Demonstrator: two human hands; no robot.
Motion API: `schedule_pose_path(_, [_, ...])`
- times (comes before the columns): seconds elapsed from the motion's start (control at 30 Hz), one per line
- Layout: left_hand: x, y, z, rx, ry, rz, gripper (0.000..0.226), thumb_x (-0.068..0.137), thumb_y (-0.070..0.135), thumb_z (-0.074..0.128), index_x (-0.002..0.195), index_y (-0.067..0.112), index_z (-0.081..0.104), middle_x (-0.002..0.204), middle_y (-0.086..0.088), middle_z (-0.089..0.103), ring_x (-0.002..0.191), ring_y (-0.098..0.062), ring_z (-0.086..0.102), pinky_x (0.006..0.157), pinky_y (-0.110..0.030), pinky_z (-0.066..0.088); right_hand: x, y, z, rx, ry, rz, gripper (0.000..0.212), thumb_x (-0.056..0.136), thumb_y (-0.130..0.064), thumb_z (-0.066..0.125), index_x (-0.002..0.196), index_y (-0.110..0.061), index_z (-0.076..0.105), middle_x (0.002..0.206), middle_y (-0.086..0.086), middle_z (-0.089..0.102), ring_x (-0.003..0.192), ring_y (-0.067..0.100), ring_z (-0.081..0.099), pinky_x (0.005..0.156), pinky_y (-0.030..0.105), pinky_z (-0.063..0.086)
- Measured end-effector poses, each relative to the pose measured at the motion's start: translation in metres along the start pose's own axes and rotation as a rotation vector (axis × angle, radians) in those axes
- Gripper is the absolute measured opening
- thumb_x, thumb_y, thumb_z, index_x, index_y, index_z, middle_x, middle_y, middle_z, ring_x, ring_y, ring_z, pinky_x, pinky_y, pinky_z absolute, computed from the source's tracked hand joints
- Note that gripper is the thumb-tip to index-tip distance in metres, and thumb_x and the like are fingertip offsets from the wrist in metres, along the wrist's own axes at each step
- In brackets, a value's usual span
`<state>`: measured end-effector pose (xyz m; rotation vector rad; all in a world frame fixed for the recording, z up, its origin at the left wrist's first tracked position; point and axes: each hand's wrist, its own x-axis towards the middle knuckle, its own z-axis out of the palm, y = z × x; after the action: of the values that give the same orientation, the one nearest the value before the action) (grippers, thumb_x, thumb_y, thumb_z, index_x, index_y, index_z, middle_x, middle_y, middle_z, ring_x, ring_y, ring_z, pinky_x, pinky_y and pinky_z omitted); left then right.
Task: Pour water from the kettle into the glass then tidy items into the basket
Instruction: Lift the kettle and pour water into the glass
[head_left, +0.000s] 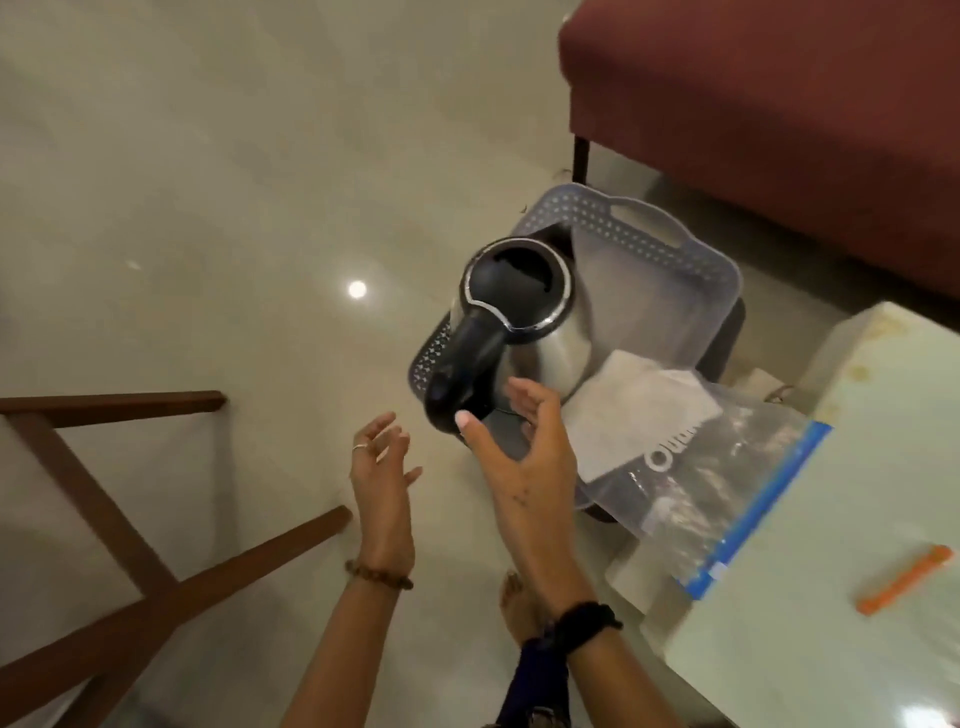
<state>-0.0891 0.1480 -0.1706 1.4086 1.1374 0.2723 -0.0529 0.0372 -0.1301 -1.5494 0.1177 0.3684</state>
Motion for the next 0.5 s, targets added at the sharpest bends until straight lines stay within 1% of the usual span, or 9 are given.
schedule_pose_path(0.1, [0.044, -0.007, 0.006, 0.131, -0.201, 0.01, 0.039, 0.094, 0.022, 0.05, 0.13, 0.032, 0.038, 0.136, -0.008, 0.045, 0.122, -0.024, 0.046, 0.094, -0.036, 0.047, 0.021, 0.018, 0.034, -0.037, -0.061, 0.066, 0.035, 0.074, -0.047, 0.07, 0.103, -0.045, 0.05, 0.11, -0.024, 0.058, 0.098, -0.023, 0.048, 0.078, -0.005, 0.037])
schedule_pose_path(0.17, [0.064, -0.01, 0.017, 0.196, -0.306, 0.059, 0.047, 0.092, 0.025, 0.053, 0.134, 0.028, 0.032, 0.127, -0.012, 0.054, 0.112, -0.026, 0.055, 0.078, -0.02, 0.053, 0.031, 0.027, 0.053, -0.005, -0.026, 0.107, 0.043, 0.073, -0.046, 0.073, 0.111, -0.03, 0.06, 0.112, -0.011, 0.066, 0.099, -0.009, 0.059, 0.087, 0.009, 0.046])
schedule_pose_path(0.2, [0.069, -0.012, 0.023, 0.189, -0.335, 0.067, 0.051, 0.089, 0.032, 0.055, 0.134, 0.025, 0.032, 0.121, -0.011, 0.058, 0.108, -0.027, 0.059, 0.072, -0.018, 0.054, 0.035, 0.03, 0.061, 0.035, 0.024, 0.117, 0.047, 0.072, -0.042, 0.074, 0.112, -0.019, 0.062, 0.109, -0.004, 0.07, 0.095, -0.003, 0.064, 0.085, 0.014, 0.051])
schedule_pose_path(0.27, [0.073, -0.017, 0.027, 0.163, -0.353, 0.082, 0.07, 0.075, 0.059, 0.058, 0.133, 0.026, 0.037, 0.116, -0.004, 0.063, 0.105, -0.024, 0.062, 0.078, -0.03, 0.055, 0.039, 0.033, 0.077, 0.142, 0.155, 0.112, 0.046, 0.074, -0.033, 0.076, 0.11, -0.007, 0.064, 0.099, -0.001, 0.073, 0.086, -0.003, 0.067, 0.075, 0.011, 0.053])
schedule_pose_path(0.3, [0.074, -0.021, 0.028, 0.165, -0.347, 0.095, 0.071, 0.072, 0.061, 0.058, 0.132, 0.028, 0.038, 0.113, 0.006, 0.064, 0.104, -0.019, 0.063, 0.081, -0.034, 0.055, 0.041, 0.034, 0.082, 0.183, 0.215, 0.104, 0.043, 0.075, -0.029, 0.075, 0.109, -0.005, 0.065, 0.095, -0.003, 0.073, 0.084, -0.004, 0.067, 0.073, 0.009, 0.053])
schedule_pose_path(0.33, [0.074, -0.026, 0.028, 0.187, -0.337, 0.114, 0.062, 0.078, 0.052, 0.06, 0.132, 0.029, 0.039, 0.11, 0.021, 0.063, 0.102, -0.009, 0.063, 0.081, -0.03, 0.056, 0.043, 0.034, 0.087, 0.217, 0.269, 0.089, 0.04, 0.077, -0.028, 0.074, 0.108, -0.004, 0.066, 0.093, -0.004, 0.073, 0.083, -0.004, 0.067, 0.072, 0.01, 0.053])
schedule_pose_path(0.4, [0.076, -0.036, 0.028, 0.268, -0.319, 0.181, 0.051, 0.089, 0.024, 0.059, 0.135, 0.025, 0.037, 0.103, 0.047, 0.051, 0.099, 0.015, 0.056, 0.076, -0.005, 0.048, 0.048, 0.03, 0.092, 0.256, 0.368, 0.032, 0.04, 0.076, -0.031, 0.07, 0.101, -0.001, 0.067, 0.087, 0.0, 0.073, 0.078, -0.001, 0.067, 0.07, 0.014, 0.055])
schedule_pose_path(0.43, [0.077, -0.036, 0.028, 0.289, -0.313, 0.187, 0.049, 0.091, 0.019, 0.056, 0.136, 0.023, 0.037, 0.104, 0.048, 0.049, 0.1, 0.016, 0.053, 0.075, 0.0, 0.043, 0.052, 0.026, 0.092, 0.24, 0.401, -0.01, 0.039, 0.074, -0.034, 0.068, 0.094, 0.0, 0.068, 0.08, -0.003, 0.073, 0.071, 0.0, 0.066, 0.066, 0.014, 0.055])
schedule_pose_path(0.5, [0.077, -0.032, 0.027, 0.24, -0.323, 0.123, 0.048, 0.092, 0.016, 0.052, 0.137, 0.022, 0.036, 0.117, 0.023, 0.056, 0.103, -0.001, 0.058, 0.083, -0.011, 0.048, 0.061, 0.014, 0.087, 0.193, 0.418, -0.119, 0.023, 0.071, -0.036, 0.062, 0.072, -0.014, 0.066, 0.058, -0.018, 0.065, 0.054, -0.003, 0.061, 0.055, 0.012, 0.05])
